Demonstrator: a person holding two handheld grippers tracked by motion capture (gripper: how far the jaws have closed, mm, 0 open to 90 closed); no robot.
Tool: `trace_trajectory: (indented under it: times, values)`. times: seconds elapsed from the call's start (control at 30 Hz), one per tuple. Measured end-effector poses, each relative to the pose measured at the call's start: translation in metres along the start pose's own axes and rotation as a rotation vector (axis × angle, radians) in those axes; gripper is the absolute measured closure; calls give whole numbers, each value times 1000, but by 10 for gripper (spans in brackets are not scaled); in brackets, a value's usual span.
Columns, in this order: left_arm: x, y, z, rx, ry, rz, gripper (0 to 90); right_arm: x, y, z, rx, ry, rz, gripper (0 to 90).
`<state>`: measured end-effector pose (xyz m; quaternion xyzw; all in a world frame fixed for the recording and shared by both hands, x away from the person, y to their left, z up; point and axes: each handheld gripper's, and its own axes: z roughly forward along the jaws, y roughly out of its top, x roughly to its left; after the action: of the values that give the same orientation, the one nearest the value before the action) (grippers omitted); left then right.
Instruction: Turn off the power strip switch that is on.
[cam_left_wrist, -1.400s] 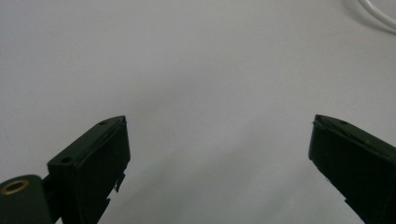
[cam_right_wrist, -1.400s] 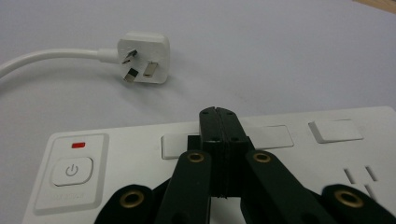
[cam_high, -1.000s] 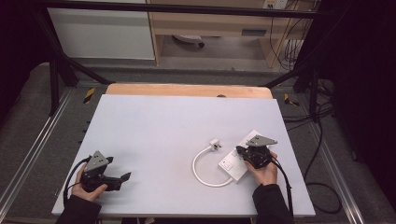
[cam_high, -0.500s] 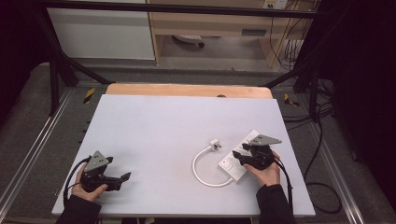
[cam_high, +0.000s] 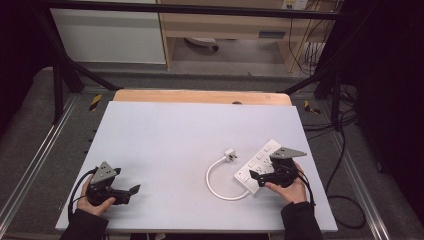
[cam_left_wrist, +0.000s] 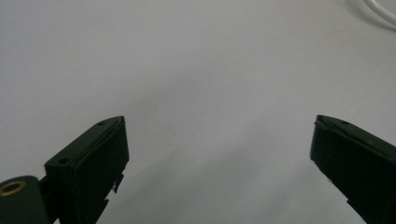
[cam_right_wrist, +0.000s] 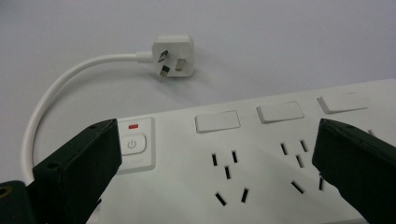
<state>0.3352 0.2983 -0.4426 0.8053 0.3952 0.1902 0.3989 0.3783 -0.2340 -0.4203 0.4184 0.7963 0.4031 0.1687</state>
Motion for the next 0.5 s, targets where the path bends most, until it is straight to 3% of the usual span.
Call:
trace_trajectory:
  times: [0.17, 0.5]
  values:
    - [0, 0, 0, 2, -2, -2, 39, 2, -6, -4, 40, -34, -29, 7]
    - [-1, 0, 0, 3, -5, 3, 38, -3, -28, -16, 40, 23, -27, 6]
